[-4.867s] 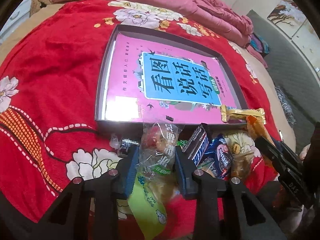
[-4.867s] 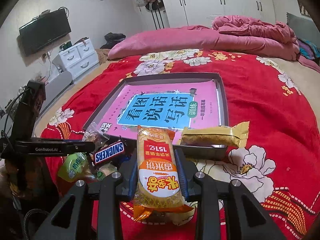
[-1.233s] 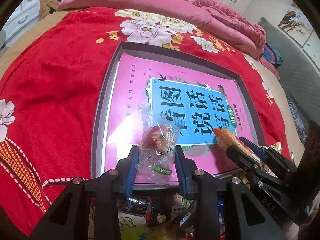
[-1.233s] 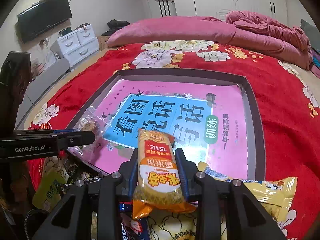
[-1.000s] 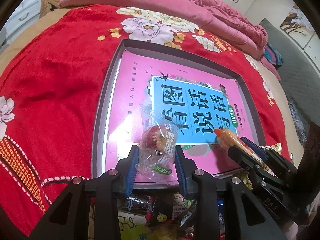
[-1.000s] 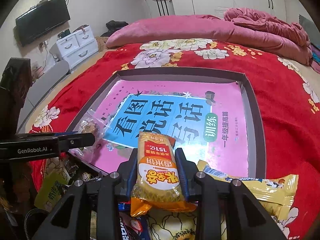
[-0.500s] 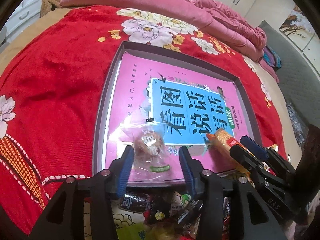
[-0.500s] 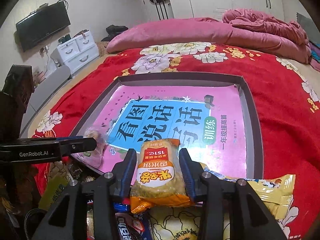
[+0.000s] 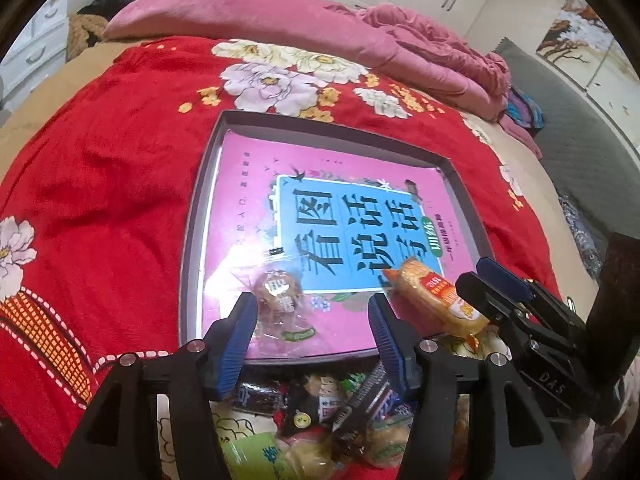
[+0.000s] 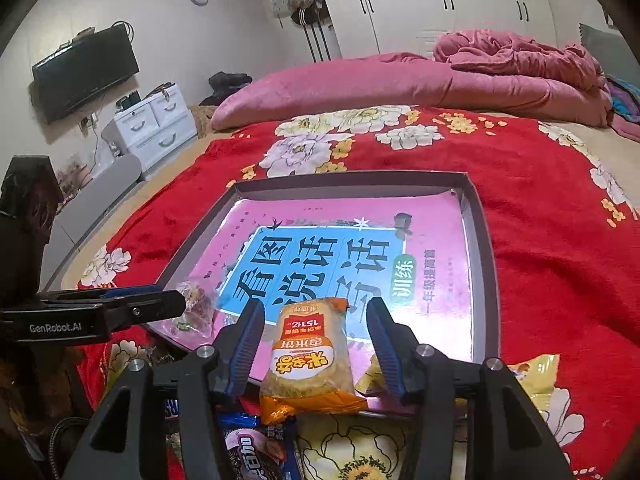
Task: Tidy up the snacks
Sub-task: 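Release the bread roll in the tray while the left tool releases the pastry bag, then move the left tool down onto the Snickers bar beside the tray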
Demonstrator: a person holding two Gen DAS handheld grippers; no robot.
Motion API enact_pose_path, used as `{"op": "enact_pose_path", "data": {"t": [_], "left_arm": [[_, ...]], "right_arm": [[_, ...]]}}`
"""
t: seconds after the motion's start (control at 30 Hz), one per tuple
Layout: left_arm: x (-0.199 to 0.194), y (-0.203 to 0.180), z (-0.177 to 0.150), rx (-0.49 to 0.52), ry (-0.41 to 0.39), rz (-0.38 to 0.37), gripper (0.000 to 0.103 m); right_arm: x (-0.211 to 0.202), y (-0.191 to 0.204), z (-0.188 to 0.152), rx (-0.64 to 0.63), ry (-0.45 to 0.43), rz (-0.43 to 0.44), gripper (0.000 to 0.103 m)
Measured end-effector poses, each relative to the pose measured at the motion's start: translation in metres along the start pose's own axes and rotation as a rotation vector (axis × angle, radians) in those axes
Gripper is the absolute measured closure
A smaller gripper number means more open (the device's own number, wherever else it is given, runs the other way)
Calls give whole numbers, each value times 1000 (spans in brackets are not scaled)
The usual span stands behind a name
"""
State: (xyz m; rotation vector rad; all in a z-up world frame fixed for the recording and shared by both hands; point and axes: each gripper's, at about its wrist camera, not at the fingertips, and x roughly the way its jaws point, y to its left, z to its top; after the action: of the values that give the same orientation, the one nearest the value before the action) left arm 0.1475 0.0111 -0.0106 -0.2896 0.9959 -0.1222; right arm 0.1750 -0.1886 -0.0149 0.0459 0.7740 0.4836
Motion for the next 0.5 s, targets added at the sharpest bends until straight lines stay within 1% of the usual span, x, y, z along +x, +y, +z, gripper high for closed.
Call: {"op": "enact_pose_path", "data": {"t": [0.33, 0.5], "left_arm": [[-9, -9, -11, 43, 4, -17, 43], [-14, -13, -17, 69, 8, -26, 42]], "right_arm": [[-20, 0, 1, -3, -58, -11, 44], [-31, 0, -1, -1, -86, -19, 39]]}}
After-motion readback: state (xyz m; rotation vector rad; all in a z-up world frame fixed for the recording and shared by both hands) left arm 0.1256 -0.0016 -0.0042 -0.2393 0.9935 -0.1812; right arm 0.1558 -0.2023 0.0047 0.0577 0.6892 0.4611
